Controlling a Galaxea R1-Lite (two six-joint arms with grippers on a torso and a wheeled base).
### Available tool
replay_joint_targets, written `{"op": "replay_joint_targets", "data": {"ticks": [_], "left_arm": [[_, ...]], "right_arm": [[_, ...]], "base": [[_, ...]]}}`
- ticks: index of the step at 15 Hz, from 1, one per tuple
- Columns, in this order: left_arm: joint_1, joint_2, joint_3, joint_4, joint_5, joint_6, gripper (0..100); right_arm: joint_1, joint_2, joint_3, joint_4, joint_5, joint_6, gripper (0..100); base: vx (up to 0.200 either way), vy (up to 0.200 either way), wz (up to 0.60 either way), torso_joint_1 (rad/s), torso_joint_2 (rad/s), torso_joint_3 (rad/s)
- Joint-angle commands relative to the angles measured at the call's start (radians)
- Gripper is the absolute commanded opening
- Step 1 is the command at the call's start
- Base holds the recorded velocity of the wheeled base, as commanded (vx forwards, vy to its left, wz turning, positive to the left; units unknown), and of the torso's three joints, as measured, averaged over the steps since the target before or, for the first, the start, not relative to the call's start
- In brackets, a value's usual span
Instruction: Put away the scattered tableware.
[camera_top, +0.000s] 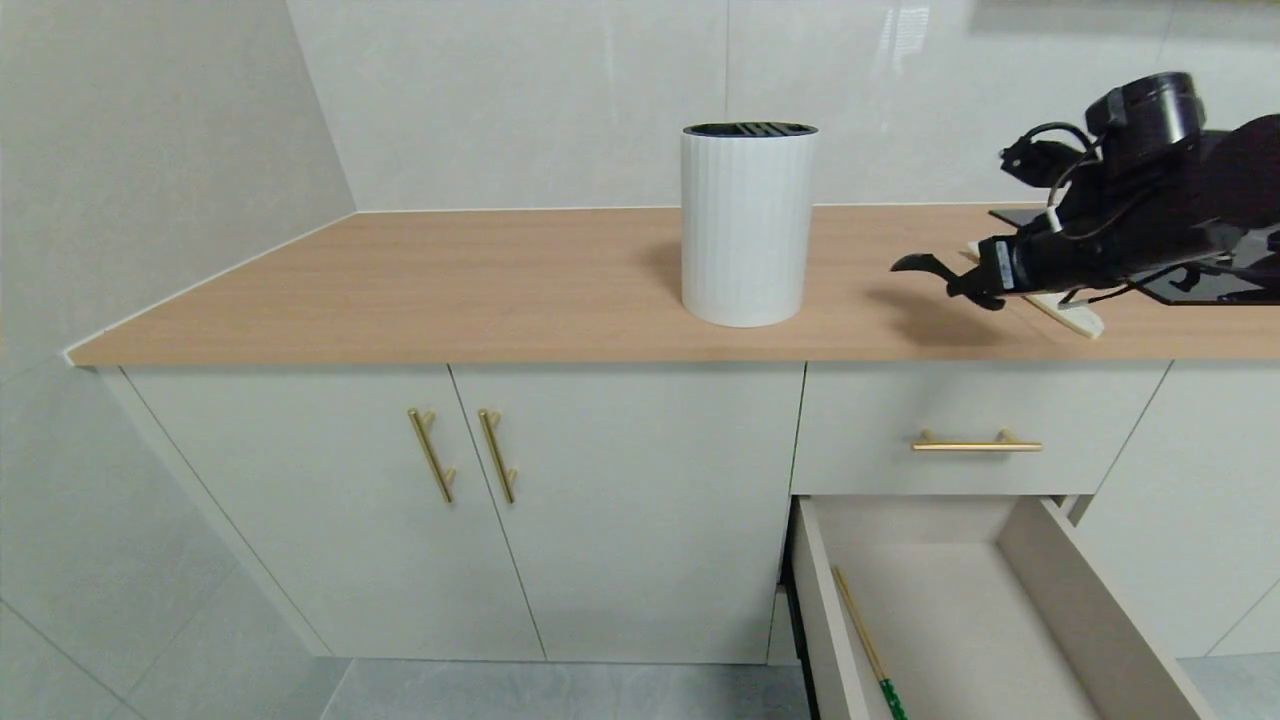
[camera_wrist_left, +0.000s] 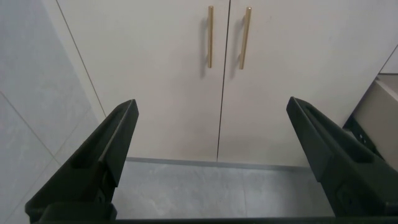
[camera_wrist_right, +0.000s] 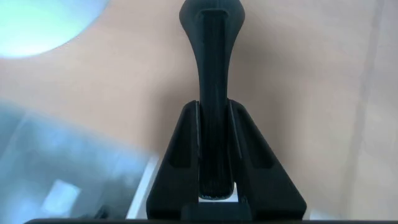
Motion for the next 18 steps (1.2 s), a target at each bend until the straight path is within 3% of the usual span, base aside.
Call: {"op": "replay_joint_targets", "data": {"ticks": [1,4,8,10,14,18], "left_arm": [[0.000,0.000,-0.002,0.000,0.001,0.001,100],[0.000,0.000,0.000,0.000,0.001,-0.001,100],[0.000,0.000,0.000,0.000,0.000,-0.001,100],[0.000,0.000,0.000,0.000,0.000,0.001,100],[0.000,0.000,0.000,0.000,0.001,0.001,100],[0.000,0.000,0.000,0.000,0.000,0.001,100]], "right_arm": [[0.001,-0.262,0.015,0.170,-0.016,0.073,0],[0.001,-0.486,0.210,0.311,-0.054,0.173,0],[0.001,-0.716,0.678,0.297,-0.054,0.225,0],[0.001,-0.747,0.865,0.228,-0.054,0.233,0],[0.001,-0.647,1.307,-0.234,-0.054,0.291,0],[0.001,-0.397,1.462,-0.568,-0.062,0.291,0]], "base": [[0.000,0.000,0.00,0.000,0.00,0.000],[0.000,0.000,0.00,0.000,0.00,0.000],[0.000,0.000,0.00,0.000,0.00,0.000],[0.000,0.000,0.00,0.000,0.00,0.000],[0.000,0.000,0.00,0.000,0.00,0.000],[0.000,0.000,0.00,0.000,0.00,0.000]]}}
